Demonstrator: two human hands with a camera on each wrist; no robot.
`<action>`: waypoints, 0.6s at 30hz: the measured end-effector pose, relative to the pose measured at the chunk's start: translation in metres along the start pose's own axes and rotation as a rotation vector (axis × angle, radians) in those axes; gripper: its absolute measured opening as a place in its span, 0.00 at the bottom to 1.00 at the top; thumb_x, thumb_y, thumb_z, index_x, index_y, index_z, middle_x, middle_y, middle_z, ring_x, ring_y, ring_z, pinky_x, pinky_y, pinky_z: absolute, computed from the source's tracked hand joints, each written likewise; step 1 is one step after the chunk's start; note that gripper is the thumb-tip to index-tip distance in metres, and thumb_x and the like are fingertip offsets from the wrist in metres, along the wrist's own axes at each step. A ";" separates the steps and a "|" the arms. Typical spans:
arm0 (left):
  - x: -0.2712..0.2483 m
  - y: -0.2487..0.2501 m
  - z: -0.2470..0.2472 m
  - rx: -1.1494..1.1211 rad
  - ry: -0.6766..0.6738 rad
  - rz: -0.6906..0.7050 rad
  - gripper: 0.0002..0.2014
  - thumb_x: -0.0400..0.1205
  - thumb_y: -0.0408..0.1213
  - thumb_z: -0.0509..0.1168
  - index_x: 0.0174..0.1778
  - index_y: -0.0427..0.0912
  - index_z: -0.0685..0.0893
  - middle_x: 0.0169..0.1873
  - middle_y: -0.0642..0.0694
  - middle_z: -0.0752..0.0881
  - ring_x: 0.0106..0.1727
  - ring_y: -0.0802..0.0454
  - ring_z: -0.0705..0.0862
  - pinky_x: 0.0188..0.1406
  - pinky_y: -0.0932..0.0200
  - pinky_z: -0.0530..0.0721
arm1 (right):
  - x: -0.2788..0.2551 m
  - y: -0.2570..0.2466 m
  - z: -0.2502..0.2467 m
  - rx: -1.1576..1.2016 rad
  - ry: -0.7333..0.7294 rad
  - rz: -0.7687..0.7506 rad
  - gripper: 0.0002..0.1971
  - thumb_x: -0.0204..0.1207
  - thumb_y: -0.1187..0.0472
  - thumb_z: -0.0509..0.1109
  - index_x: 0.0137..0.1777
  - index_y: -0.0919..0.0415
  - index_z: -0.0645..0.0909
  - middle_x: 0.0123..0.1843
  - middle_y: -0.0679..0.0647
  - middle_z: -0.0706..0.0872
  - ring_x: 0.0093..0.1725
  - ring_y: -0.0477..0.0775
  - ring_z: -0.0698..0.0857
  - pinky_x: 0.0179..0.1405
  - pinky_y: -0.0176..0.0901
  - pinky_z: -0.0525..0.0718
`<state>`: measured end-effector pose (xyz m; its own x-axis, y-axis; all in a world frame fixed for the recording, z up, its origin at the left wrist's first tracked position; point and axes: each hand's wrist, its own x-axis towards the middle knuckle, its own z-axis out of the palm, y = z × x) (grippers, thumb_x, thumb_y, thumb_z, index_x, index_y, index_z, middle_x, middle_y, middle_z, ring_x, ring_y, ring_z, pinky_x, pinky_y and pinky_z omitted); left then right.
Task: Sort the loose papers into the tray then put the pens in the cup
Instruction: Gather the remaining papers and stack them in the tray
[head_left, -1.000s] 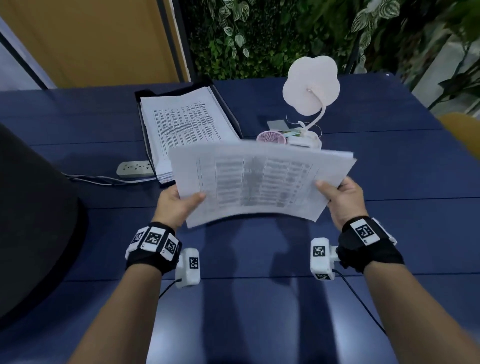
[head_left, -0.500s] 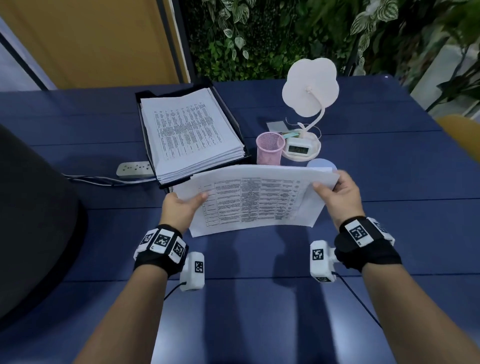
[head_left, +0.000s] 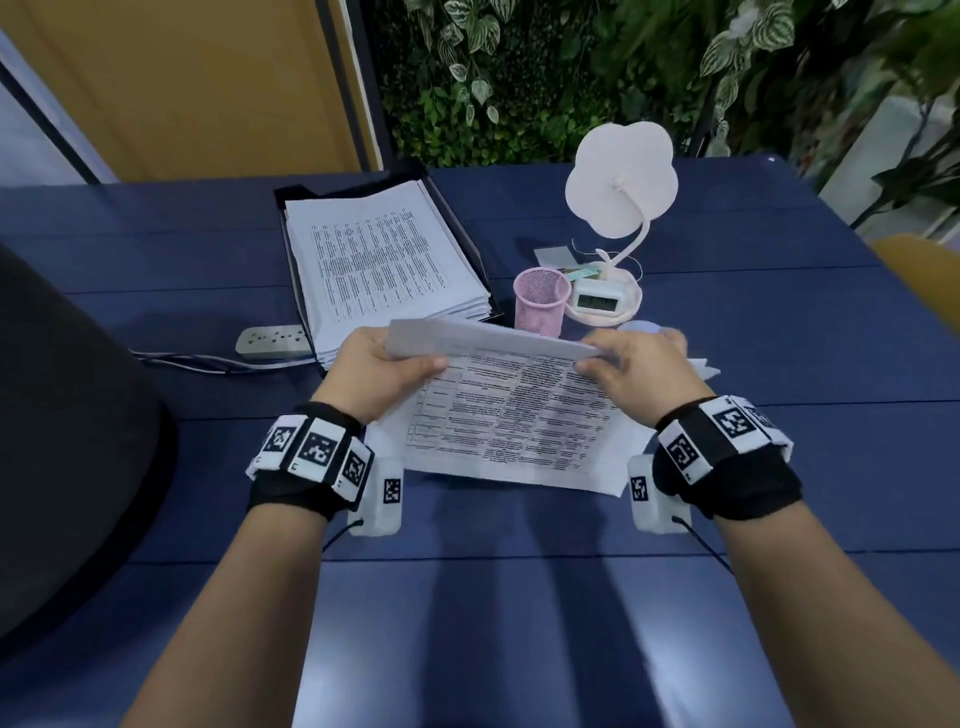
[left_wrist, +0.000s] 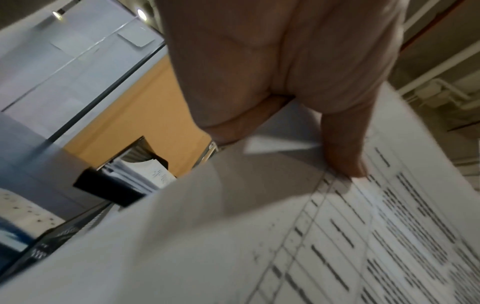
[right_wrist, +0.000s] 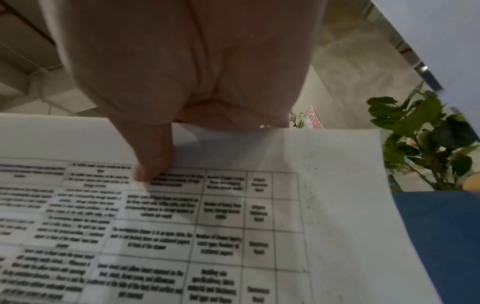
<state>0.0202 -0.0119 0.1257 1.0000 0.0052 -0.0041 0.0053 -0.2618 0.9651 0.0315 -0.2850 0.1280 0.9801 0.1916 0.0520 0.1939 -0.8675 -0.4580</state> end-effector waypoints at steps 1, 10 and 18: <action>0.001 -0.001 0.001 -0.026 0.055 0.001 0.12 0.72 0.28 0.75 0.46 0.48 0.88 0.43 0.53 0.91 0.49 0.50 0.89 0.60 0.41 0.85 | -0.001 0.003 0.001 0.085 -0.001 0.027 0.05 0.81 0.53 0.65 0.48 0.42 0.82 0.37 0.47 0.84 0.46 0.53 0.79 0.72 0.57 0.66; -0.005 -0.019 0.020 -0.251 0.277 -0.057 0.36 0.75 0.34 0.74 0.77 0.47 0.63 0.62 0.47 0.80 0.63 0.55 0.80 0.62 0.54 0.79 | -0.001 0.013 0.012 1.138 0.160 0.132 0.13 0.80 0.75 0.62 0.57 0.59 0.82 0.47 0.46 0.91 0.50 0.47 0.89 0.58 0.47 0.85; -0.004 -0.033 0.051 -0.314 0.314 0.031 0.15 0.79 0.24 0.66 0.58 0.44 0.81 0.53 0.45 0.89 0.57 0.47 0.87 0.61 0.48 0.83 | -0.002 0.000 0.031 1.099 0.235 0.115 0.14 0.79 0.75 0.64 0.55 0.56 0.79 0.52 0.48 0.88 0.53 0.46 0.88 0.58 0.42 0.85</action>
<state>0.0165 -0.0526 0.0803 0.9496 0.3080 0.0592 -0.0746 0.0386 0.9965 0.0286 -0.2712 0.1007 0.9959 -0.0553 0.0721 0.0734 0.0224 -0.9971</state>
